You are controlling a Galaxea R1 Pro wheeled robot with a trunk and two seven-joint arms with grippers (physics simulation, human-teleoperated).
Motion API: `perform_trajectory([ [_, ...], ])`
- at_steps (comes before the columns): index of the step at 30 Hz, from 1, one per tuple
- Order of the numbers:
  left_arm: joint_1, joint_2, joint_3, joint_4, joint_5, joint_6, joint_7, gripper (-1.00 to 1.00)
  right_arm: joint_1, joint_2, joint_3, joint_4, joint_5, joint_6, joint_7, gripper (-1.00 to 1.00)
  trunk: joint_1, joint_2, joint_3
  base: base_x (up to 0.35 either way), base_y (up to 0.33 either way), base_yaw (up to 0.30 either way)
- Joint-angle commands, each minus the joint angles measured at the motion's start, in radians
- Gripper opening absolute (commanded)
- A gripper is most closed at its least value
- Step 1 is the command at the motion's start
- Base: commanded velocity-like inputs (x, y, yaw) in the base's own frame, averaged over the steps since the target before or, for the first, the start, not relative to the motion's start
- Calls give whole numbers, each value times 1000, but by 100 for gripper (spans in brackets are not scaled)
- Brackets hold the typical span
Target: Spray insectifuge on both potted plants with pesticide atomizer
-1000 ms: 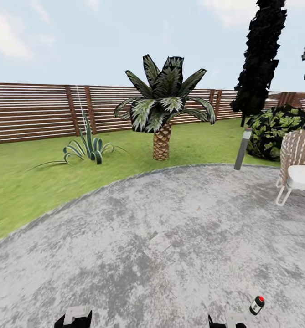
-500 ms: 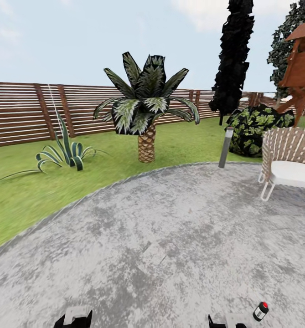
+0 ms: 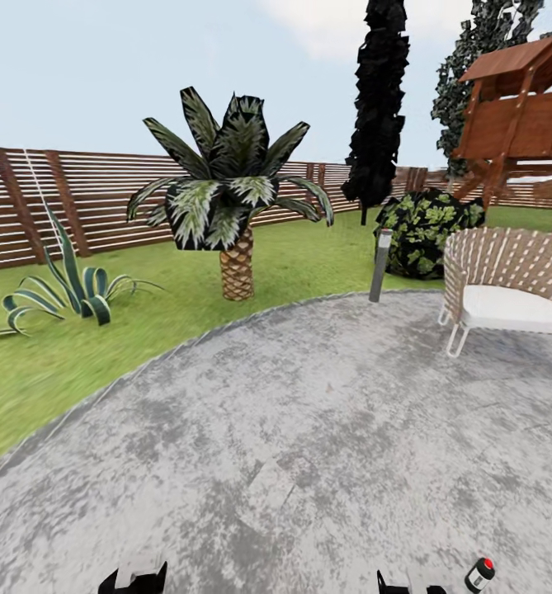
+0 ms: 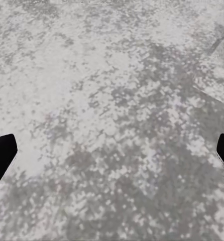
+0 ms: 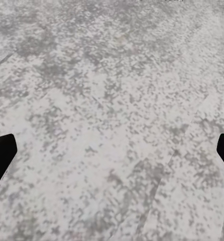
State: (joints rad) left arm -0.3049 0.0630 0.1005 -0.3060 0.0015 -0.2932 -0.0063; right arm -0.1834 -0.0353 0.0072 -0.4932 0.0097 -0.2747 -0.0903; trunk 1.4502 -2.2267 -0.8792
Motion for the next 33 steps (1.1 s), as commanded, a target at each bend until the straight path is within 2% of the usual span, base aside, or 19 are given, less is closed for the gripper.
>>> perform_trajectory([
  [1, 0, 0, 2, 1, 0, -3, 0, 100, -1, 0, 1, 1, 1, -3, -3, 100, 0, 0, -1, 290, 224, -266],
  [16, 0, 0, 2, 1, 7, -3, 0, 100, -1, 1, -2, 0, -1, -3, -5, 100, 0, 0, -1, 252, 239, -266],
  [33, 0, -1, 1, 2, 7, -3, -1, 100, -1, 2, -3, 1, 0, -1, -4, 100, 0, 0, -1, 16, 16, -267],
])
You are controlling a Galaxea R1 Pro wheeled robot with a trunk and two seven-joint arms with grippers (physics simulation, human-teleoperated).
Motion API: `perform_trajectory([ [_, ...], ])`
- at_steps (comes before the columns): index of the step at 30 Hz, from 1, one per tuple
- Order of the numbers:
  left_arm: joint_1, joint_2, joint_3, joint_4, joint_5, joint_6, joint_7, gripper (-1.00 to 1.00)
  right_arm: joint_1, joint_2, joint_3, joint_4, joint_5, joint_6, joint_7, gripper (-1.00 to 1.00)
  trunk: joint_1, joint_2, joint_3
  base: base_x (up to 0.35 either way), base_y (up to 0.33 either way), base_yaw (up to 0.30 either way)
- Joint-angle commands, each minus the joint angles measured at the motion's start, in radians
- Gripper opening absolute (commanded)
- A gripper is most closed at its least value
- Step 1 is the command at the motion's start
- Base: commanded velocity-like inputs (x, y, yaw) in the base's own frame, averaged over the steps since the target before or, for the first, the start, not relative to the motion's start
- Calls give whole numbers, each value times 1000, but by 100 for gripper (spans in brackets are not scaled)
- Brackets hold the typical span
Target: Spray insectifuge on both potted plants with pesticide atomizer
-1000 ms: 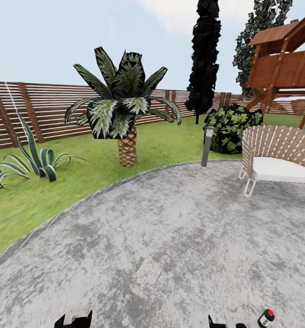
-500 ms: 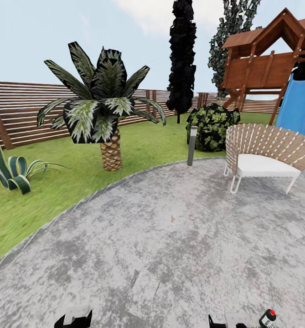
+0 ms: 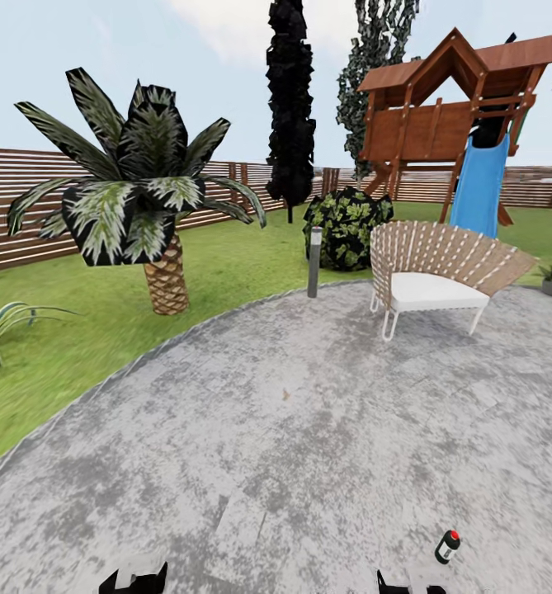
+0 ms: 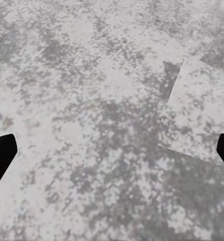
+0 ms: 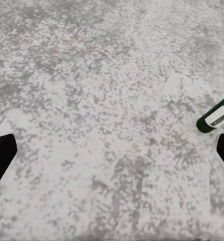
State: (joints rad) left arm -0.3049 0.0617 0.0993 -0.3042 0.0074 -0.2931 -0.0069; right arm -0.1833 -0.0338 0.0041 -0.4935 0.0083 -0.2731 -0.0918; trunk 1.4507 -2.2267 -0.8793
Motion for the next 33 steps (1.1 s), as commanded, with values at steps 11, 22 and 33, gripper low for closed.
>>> perform_trajectory([
  [11, 0, 0, 2, 1, 1, -3, -1, 100, -1, -1, 0, 0, 0, -4, -2, 100, 0, 0, -1, 0, 0, -268],
  [22, 0, -3, 2, 1, 0, -4, -1, 100, -1, 0, -2, -1, -2, -3, -2, 100, 0, 0, -1, 0, 0, -275],
  [33, 0, -6, 3, -2, 2, -3, 0, 100, -1, -4, -3, -3, -3, -3, -2, 100, 0, 0, -1, 0, 0, -290],
])
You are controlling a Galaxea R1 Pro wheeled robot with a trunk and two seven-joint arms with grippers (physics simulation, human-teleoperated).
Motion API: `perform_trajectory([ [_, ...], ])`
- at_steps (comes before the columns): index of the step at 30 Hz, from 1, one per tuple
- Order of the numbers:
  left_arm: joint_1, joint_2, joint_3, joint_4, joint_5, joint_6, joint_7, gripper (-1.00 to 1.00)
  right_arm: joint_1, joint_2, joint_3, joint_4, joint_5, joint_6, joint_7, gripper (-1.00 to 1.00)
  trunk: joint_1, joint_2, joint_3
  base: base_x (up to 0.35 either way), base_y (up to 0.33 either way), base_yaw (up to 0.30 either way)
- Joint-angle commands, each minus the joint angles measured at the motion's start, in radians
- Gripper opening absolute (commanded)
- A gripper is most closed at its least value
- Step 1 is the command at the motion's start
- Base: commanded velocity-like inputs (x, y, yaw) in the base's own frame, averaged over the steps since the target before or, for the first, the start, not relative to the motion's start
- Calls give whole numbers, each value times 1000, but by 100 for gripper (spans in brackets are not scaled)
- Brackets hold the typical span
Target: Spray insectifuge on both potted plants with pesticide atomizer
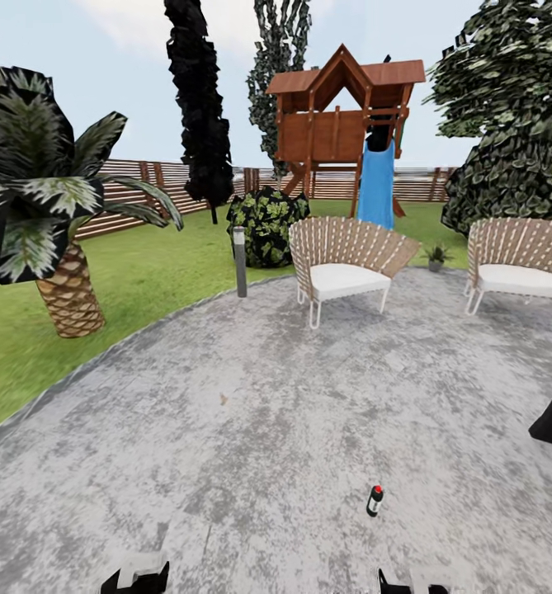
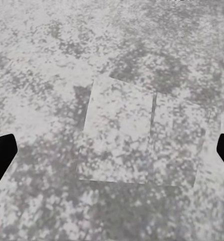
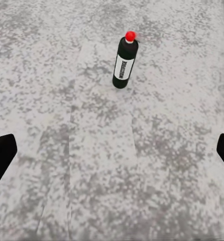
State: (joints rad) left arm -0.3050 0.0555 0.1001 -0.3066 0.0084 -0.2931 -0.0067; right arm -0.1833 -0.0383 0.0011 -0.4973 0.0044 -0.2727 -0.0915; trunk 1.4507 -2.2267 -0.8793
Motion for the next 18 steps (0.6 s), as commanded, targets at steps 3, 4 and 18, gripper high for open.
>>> perform_trajectory([
  [3, 0, 1, 3, 0, 1, -3, -2, 100, -1, -1, -1, 0, 0, -2, -1, 100, 0, 0, -1, 0, 0, -292],
  [4, 0, 1, 3, 0, 1, -3, -2, 100, -1, -1, -1, -1, 0, -3, -1, 100, 0, 0, -1, 0, 0, -292],
  [18, 0, 3, 3, 1, 1, -5, -4, 100, -1, 0, 0, 1, 1, -2, 2, 100, 0, 0, -1, 0, 129, -292],
])
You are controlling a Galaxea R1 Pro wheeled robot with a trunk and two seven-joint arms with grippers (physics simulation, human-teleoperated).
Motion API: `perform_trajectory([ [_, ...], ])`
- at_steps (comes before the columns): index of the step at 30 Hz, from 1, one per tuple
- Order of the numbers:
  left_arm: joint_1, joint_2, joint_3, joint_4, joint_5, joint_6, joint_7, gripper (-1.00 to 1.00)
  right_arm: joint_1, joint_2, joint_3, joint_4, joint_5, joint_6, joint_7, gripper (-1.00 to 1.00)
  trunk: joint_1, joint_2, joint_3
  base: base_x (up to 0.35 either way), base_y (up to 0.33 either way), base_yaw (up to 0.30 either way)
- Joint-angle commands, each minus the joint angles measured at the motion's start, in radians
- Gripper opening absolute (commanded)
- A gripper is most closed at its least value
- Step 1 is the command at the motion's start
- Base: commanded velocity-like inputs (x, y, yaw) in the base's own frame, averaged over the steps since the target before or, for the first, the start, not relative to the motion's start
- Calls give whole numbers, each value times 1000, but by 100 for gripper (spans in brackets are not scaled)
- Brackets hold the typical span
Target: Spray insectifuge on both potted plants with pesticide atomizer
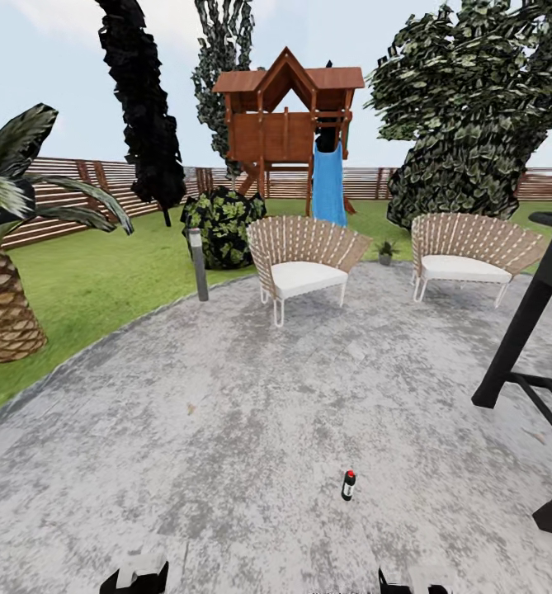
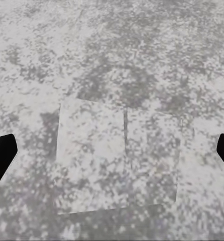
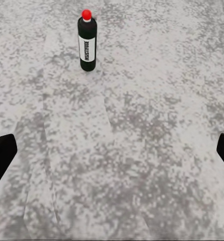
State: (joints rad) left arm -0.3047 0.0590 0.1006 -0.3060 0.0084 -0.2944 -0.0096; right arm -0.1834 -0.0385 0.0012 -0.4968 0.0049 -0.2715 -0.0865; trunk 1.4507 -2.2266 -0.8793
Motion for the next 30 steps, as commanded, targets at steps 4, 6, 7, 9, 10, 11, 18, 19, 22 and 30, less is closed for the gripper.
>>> perform_trajectory([
  [4, 0, 1, 2, 1, 1, -3, -1, 100, -1, 0, 0, 1, 1, -3, -3, 100, 0, 0, -1, 0, 298, -292],
  [6, -1, 0, 2, 1, 1, -3, -1, 100, -1, -1, 0, 1, 1, -2, -3, 100, 0, 0, -1, 0, 300, -292],
  [7, -1, 0, 2, 1, 1, -3, -1, 100, -1, 0, 0, 1, 0, -2, -3, 100, 0, 0, -1, 0, 301, -292],
  [9, -1, -1, 1, 1, 1, -3, -1, 100, -1, 0, 0, 1, 0, -2, -3, 100, 0, 0, -1, 0, 301, -292],
  [10, -1, -1, 1, 1, 1, -3, -1, 100, -1, 0, 0, 1, 0, -2, -3, 100, 0, 0, -1, 0, 301, -292],
  [11, -1, -2, 1, 1, 0, -3, -1, 100, -1, 0, 0, 1, 1, -3, -3, 100, 0, 0, -1, 0, 301, -163],
  [18, -1, -2, 1, 1, -1, -3, -1, 100, -1, -1, 2, 1, 4, -6, -3, 100, 0, 0, -1, 0, 301, -39],
  [19, -1, -2, 1, 1, -1, -3, -1, 100, -1, -1, 2, 2, 5, -6, -3, 100, 0, 0, -1, 0, 301, -4],
  [22, -1, -2, 1, 1, -1, -3, -1, 100, -1, -2, 2, 2, 5, -6, -3, 100, 0, 0, -1, 5, 301, -2],
  [30, 0, 1, 1, 1, 1, -3, -1, 100, -1, 0, 1, 2, 3, -5, -5, 100, 0, 0, -1, 137, 296, 0],
])
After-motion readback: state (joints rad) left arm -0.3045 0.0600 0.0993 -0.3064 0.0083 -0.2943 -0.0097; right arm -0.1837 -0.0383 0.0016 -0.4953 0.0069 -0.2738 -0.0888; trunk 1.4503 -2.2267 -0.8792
